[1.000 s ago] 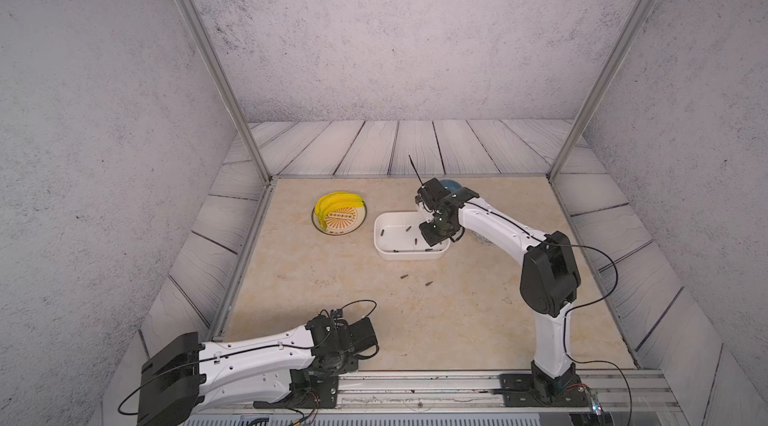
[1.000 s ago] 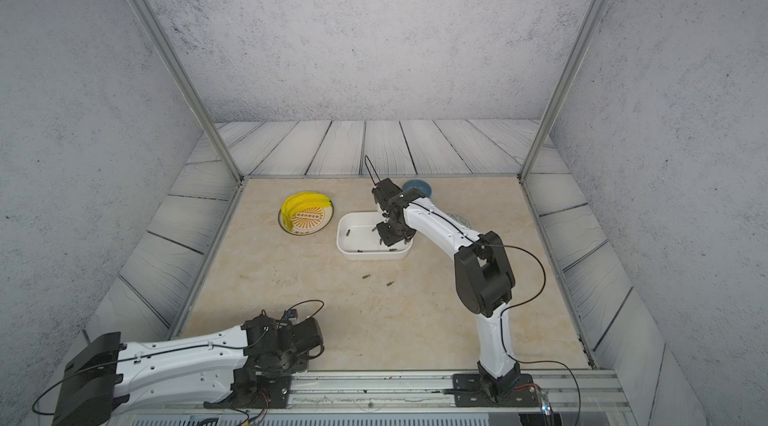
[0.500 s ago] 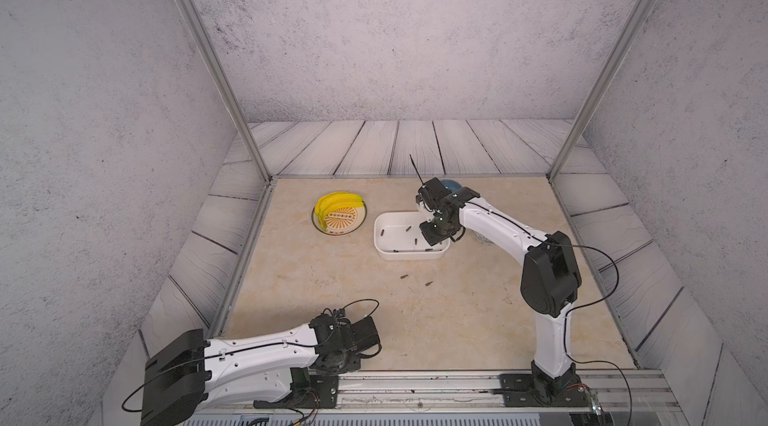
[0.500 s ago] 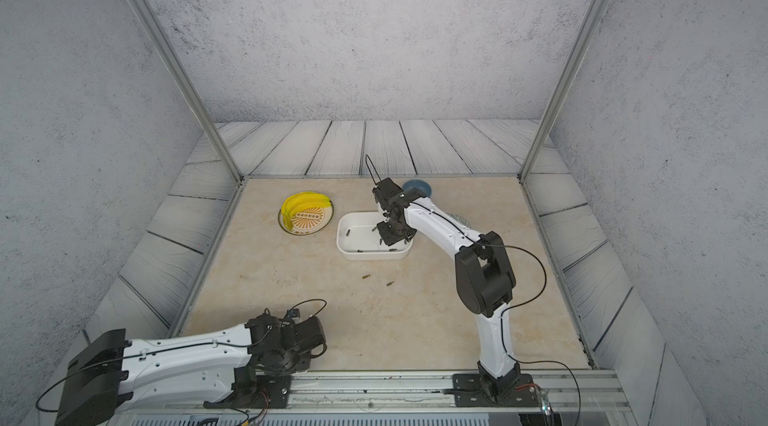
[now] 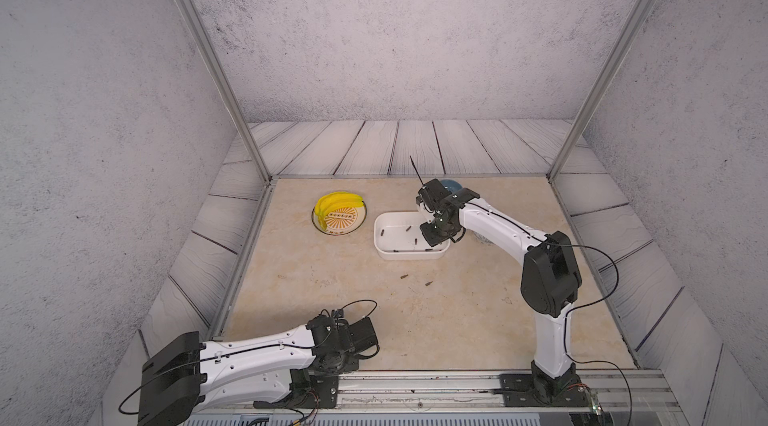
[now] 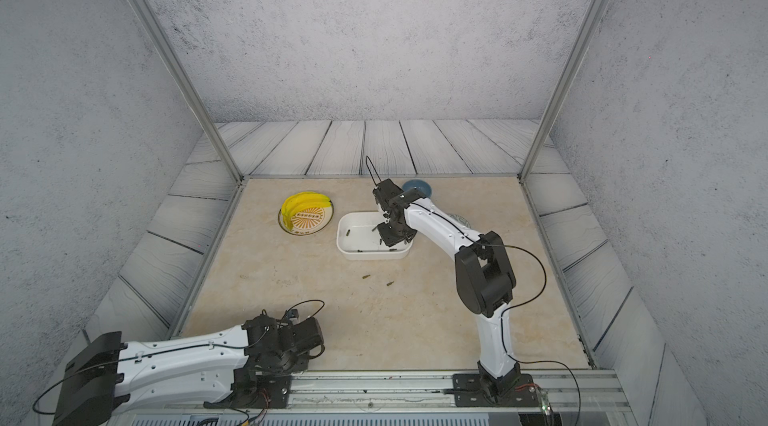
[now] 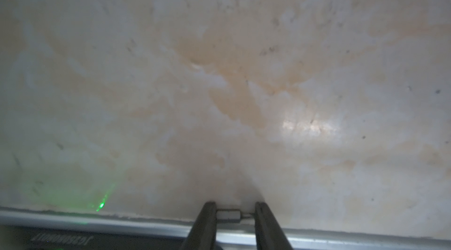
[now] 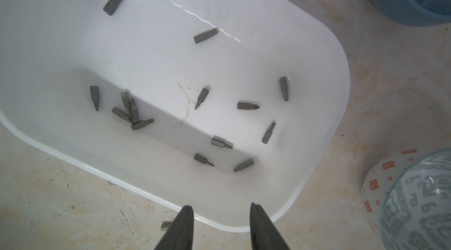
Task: Put the bit on the desktop into the storage box
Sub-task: Pick up the screwdriver bit from the center of the board.
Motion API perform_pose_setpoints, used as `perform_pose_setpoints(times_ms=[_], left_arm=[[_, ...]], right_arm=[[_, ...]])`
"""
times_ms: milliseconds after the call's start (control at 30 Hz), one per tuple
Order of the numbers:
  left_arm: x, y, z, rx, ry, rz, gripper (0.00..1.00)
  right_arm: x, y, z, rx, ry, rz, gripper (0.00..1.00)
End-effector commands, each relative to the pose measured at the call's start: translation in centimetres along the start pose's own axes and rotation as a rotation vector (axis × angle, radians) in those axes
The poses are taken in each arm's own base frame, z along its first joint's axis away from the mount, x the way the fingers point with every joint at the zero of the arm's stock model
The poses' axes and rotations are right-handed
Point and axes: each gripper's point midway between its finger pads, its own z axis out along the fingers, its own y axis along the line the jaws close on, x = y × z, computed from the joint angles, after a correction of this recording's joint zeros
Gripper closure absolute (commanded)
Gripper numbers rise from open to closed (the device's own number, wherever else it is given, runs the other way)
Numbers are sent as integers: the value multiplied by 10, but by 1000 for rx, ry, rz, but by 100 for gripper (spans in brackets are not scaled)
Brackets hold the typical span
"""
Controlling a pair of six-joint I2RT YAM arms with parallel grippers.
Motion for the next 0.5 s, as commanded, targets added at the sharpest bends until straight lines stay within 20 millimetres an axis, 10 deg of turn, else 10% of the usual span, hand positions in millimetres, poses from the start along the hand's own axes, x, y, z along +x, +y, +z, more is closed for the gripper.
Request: perform_pose_setpoints(times_ms=[0,467], left_arm=[[16,6,16,-21,77,19,72],[-29,1,-36,-43,-113,61,69]], right_arm=[[-3,-5,-21,6,-41,12,58],[0,-6,-23,12,-41,14,58]])
